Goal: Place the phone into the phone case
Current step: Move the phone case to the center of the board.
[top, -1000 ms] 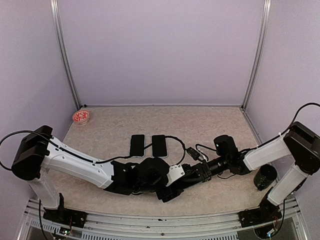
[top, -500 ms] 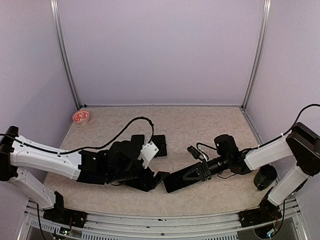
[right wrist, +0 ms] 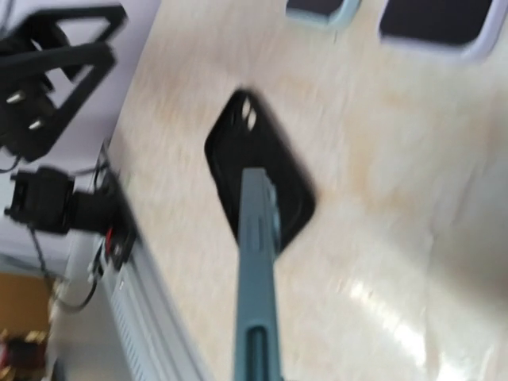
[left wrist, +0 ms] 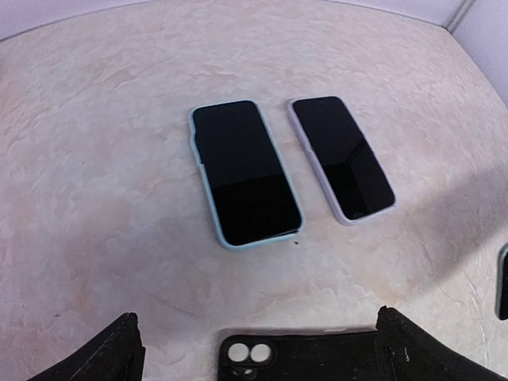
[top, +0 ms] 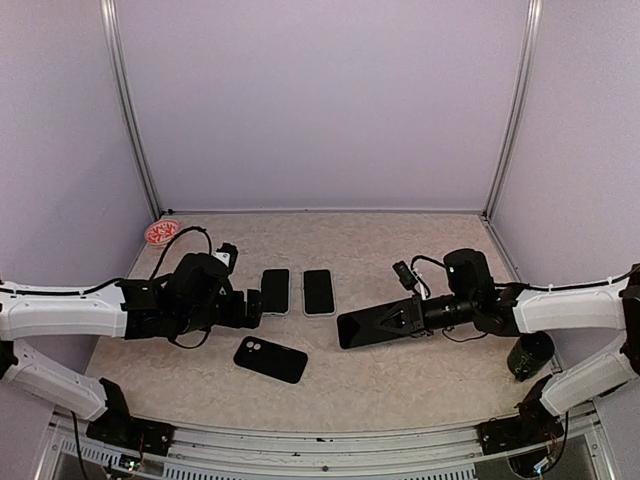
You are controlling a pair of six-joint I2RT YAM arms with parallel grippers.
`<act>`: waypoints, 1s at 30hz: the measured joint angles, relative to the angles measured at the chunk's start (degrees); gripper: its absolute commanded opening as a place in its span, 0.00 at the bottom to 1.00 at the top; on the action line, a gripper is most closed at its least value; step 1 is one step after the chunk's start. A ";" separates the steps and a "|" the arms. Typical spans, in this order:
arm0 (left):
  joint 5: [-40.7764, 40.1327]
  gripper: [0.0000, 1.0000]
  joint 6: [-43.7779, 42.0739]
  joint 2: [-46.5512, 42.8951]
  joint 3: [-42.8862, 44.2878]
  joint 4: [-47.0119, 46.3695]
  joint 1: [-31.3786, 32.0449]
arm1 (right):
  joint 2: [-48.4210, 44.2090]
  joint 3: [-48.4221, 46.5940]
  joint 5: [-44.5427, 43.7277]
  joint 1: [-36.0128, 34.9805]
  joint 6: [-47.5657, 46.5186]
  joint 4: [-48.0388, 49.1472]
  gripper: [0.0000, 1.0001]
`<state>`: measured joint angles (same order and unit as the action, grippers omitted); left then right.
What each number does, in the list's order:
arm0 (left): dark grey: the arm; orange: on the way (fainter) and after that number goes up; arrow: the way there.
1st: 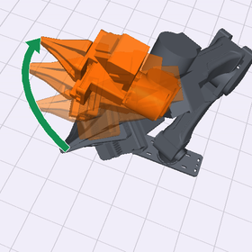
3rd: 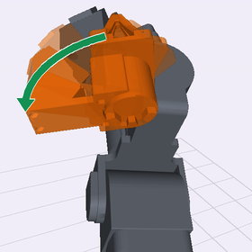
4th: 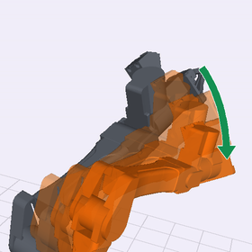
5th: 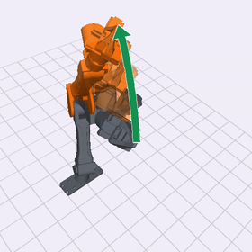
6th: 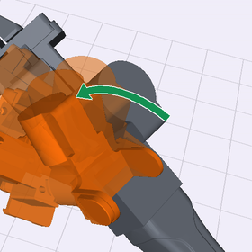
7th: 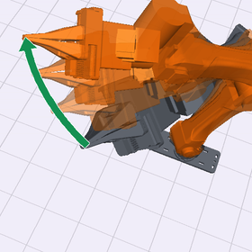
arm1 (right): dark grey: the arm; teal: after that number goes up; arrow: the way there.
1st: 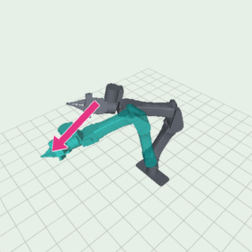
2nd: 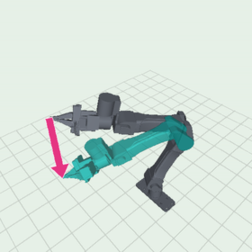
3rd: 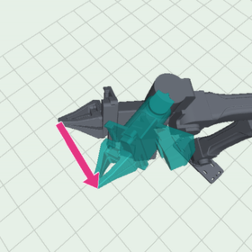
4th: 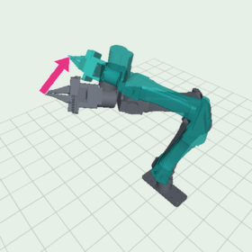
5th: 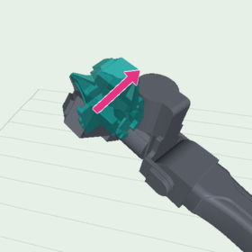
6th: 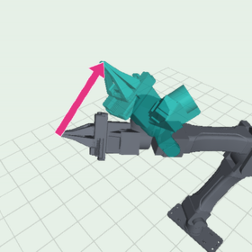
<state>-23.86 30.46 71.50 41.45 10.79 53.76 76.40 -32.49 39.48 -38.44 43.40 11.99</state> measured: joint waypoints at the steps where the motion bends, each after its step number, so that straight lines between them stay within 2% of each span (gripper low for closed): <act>1: 1.01 0.99 1.20 -0.85 -0.92 0.35 -2.12 | -1.25 0.02 -1.29 0.00 -0.07 -0.42 0.00; 5: 3.76 0.99 5.33 -2.47 -2.58 1.66 -8.33 | -5.11 0.09 -5.60 0.00 -0.02 -2.01 0.00; 12: 10.12 0.99 10.56 0.92 -3.93 0.11 -12.61 | -8.20 0.17 -10.67 0.20 -0.02 -6.82 0.00; 24: 16.90 0.99 17.07 6.16 -9.57 -4.37 -12.44 | -11.82 0.68 -13.73 0.26 4.35 -8.55 0.00; 30: 17.53 0.99 19.54 6.40 -11.13 -6.47 -8.96 | -10.73 0.96 -13.86 0.00 7.02 -7.10 0.00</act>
<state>-6.33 50.00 77.91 30.33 4.32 44.80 65.67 -31.53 25.63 -38.44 50.41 4.89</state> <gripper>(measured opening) 0.989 0.053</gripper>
